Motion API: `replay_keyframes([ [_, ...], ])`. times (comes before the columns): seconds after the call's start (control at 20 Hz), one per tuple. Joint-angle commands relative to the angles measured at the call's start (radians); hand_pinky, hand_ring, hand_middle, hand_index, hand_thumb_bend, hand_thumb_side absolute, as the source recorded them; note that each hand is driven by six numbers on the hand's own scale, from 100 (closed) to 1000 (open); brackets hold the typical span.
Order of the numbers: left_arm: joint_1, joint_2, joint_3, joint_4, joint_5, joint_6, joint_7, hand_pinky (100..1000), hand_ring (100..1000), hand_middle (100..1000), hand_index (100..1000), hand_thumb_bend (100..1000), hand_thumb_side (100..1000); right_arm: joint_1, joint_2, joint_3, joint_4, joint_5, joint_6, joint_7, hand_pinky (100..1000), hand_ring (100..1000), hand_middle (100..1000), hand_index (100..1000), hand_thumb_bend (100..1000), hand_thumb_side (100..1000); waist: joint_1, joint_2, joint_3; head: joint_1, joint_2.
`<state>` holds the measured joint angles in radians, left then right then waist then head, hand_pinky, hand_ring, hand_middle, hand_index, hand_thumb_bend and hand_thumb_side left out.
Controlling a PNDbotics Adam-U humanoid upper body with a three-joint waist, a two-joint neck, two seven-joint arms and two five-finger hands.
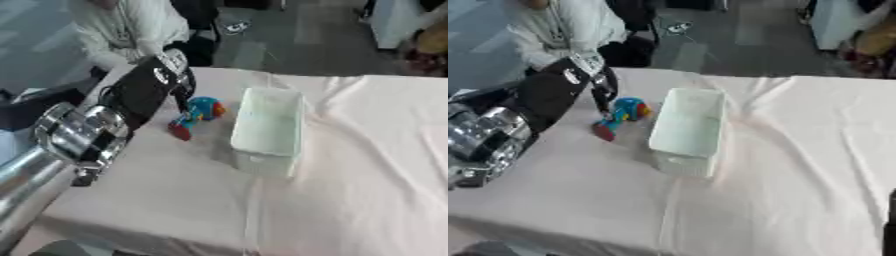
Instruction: Pick up objects on the table and place them in the box.
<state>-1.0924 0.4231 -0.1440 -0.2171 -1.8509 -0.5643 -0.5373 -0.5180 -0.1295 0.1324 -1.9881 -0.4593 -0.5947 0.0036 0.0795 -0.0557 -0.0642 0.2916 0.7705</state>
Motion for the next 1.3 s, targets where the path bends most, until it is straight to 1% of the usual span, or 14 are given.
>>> replay_keyframes([
  [0.05, -0.004, 0.044, 0.051, 0.052, 0.040, -0.192, -0.193, 617, 825, 819, 1000, 823, 1000, -0.005, -0.007, -0.003, -0.012, 0.006, 0.003, -0.003, 312, 373, 461, 617, 100, 1000, 0.000, -0.013, 0.007, 0.008, -0.001],
  [0.2, -0.002, 0.055, 0.084, 0.091, 0.104, -0.180, -0.211, 623, 840, 849, 1000, 792, 1000, -0.003, -0.010, -0.003, -0.012, 0.008, 0.004, -0.004, 311, 371, 461, 617, 100, 1000, 0.000, -0.014, 0.011, 0.006, -0.001],
  [0.5, 0.004, 0.063, 0.086, 0.066, 0.221, -0.156, -0.217, 637, 858, 882, 1000, 774, 1000, -0.004, -0.012, -0.004, -0.012, 0.009, 0.003, -0.004, 310, 371, 461, 617, 100, 1000, -0.001, -0.013, 0.012, 0.008, -0.001],
  [0.55, 0.005, 0.064, 0.085, 0.058, 0.246, -0.158, -0.208, 648, 868, 912, 1000, 763, 1000, -0.004, -0.012, -0.004, -0.012, 0.010, 0.003, -0.005, 311, 372, 461, 617, 100, 1000, -0.001, -0.013, 0.011, 0.008, -0.001],
  [0.6, 0.008, 0.065, 0.083, 0.046, 0.274, -0.163, -0.189, 647, 868, 914, 1000, 765, 1000, -0.004, -0.011, -0.004, -0.012, 0.010, 0.003, -0.005, 311, 372, 461, 617, 100, 1000, -0.001, -0.013, 0.011, 0.008, -0.001],
  [0.65, 0.010, 0.067, 0.078, 0.034, 0.296, -0.165, -0.170, 683, 895, 945, 1000, 776, 1000, -0.005, -0.011, -0.005, -0.012, 0.010, 0.003, -0.005, 312, 372, 461, 617, 100, 1000, -0.001, -0.012, 0.010, 0.009, -0.001],
  [0.7, 0.014, 0.069, 0.072, 0.022, 0.317, -0.164, -0.149, 683, 895, 945, 1000, 776, 1000, -0.005, -0.011, -0.005, -0.012, 0.010, 0.002, -0.005, 312, 372, 461, 617, 100, 1000, 0.000, -0.012, 0.010, 0.009, -0.001],
  [0.75, 0.017, 0.071, 0.065, 0.011, 0.333, -0.161, -0.131, 735, 929, 977, 1000, 818, 1000, -0.006, -0.010, -0.005, -0.012, 0.010, 0.002, -0.006, 312, 373, 461, 617, 100, 1000, 0.000, -0.011, 0.009, 0.011, -0.001],
  [0.8, 0.020, 0.074, 0.059, 0.001, 0.344, -0.156, -0.114, 733, 927, 978, 1000, 815, 1000, -0.007, -0.010, -0.005, -0.012, 0.011, 0.002, -0.006, 312, 373, 461, 617, 100, 1000, 0.000, -0.011, 0.008, 0.012, -0.001],
  [0.85, 0.023, 0.075, 0.052, -0.007, 0.352, -0.152, -0.099, 758, 950, 999, 1000, 865, 1000, -0.007, -0.010, -0.005, -0.012, 0.011, 0.002, -0.006, 312, 373, 461, 617, 100, 1000, 0.000, -0.010, 0.007, 0.013, -0.001],
  [0.9, 0.026, 0.076, 0.047, -0.013, 0.355, -0.147, -0.090, 745, 939, 990, 1000, 850, 1000, -0.007, -0.009, -0.005, -0.012, 0.011, 0.002, -0.006, 312, 373, 461, 617, 100, 1000, 0.000, -0.010, 0.007, 0.013, -0.001],
  [0.95, 0.028, 0.077, 0.042, -0.016, 0.354, -0.143, -0.085, 780, 966, 1000, 1000, 902, 1000, -0.008, -0.009, -0.005, -0.012, 0.011, 0.002, -0.006, 313, 374, 461, 617, 100, 1000, 0.001, -0.009, 0.006, 0.012, -0.001],
  [1.0, 0.030, 0.077, 0.038, -0.020, 0.350, -0.138, -0.081, 779, 965, 1000, 1000, 910, 1000, -0.008, -0.009, -0.005, -0.012, 0.011, 0.002, -0.006, 312, 374, 461, 617, 100, 1000, 0.001, -0.009, 0.005, 0.011, -0.001],
  [1.3, 0.042, 0.073, 0.030, -0.029, 0.325, -0.126, -0.044, 769, 966, 1000, 1000, 866, 1000, -0.010, -0.006, -0.004, -0.012, 0.011, 0.001, -0.007, 314, 376, 461, 618, 100, 1000, 0.001, -0.008, 0.001, 0.007, -0.001],
])
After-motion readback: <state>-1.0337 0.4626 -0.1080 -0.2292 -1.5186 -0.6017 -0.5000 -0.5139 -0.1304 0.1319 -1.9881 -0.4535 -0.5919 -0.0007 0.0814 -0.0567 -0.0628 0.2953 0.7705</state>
